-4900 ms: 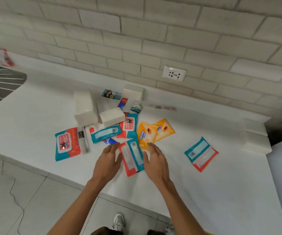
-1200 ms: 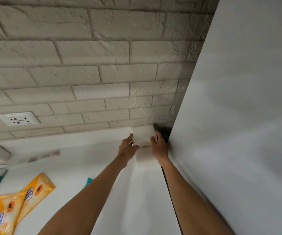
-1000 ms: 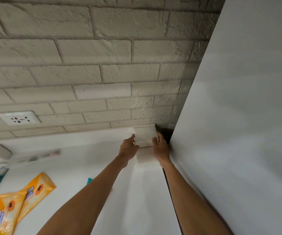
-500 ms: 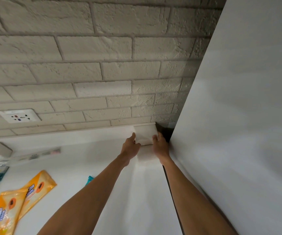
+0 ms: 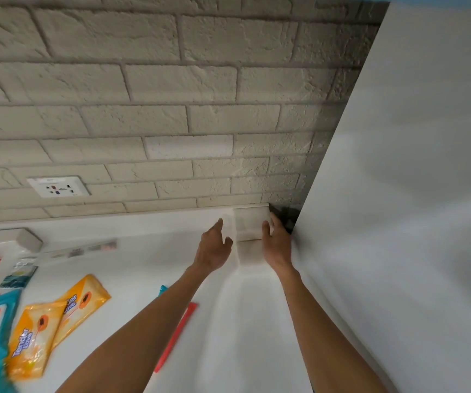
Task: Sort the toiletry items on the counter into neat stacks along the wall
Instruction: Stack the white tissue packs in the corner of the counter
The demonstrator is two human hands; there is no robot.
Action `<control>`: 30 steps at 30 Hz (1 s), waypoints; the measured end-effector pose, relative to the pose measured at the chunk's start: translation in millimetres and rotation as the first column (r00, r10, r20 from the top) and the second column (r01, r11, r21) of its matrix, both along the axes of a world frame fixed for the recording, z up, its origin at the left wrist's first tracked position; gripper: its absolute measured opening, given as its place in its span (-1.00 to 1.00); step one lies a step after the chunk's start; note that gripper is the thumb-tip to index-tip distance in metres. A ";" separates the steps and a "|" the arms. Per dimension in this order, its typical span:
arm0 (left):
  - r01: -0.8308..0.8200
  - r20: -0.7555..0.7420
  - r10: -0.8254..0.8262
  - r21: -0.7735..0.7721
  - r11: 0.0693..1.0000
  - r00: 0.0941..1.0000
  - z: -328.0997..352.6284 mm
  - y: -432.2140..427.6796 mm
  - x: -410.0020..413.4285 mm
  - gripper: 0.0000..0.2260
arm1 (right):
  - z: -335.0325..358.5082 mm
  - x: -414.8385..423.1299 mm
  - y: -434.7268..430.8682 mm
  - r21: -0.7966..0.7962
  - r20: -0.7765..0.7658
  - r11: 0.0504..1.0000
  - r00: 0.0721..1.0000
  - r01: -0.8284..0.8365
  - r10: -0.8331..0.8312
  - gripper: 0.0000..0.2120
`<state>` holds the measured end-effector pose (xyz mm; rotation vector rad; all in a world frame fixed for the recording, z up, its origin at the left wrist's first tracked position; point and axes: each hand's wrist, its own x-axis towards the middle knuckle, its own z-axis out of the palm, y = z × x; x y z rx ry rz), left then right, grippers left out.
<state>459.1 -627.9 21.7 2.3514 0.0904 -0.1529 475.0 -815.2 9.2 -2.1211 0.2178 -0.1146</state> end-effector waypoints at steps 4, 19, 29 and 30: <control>0.025 0.105 -0.038 0.119 0.993 0.994 12.9 31.3 -31.5 -0.45 | 14.7 -24.7 21.7 -0.123 0.032 0.992 0.998 -0.043 0.047 -0.55; -0.345 0.185 0.324 0.096 0.934 0.928 11.9 206.2 -198.9 -0.61 | 3.2 -148.4 195.0 -0.053 -0.011 0.937 0.939 -0.345 0.345 -0.61; -0.445 0.163 0.430 0.070 0.893 0.888 2.0 381.0 -253.6 -0.67 | -6.1 -191.6 350.3 -0.126 -0.038 0.880 0.889 -0.457 0.456 -0.66; -0.446 0.161 0.431 0.070 0.892 0.888 2.5 399.5 -254.3 -0.67 | -6.2 -193.2 366.8 -0.130 -0.035 0.879 0.888 -0.459 0.458 -0.66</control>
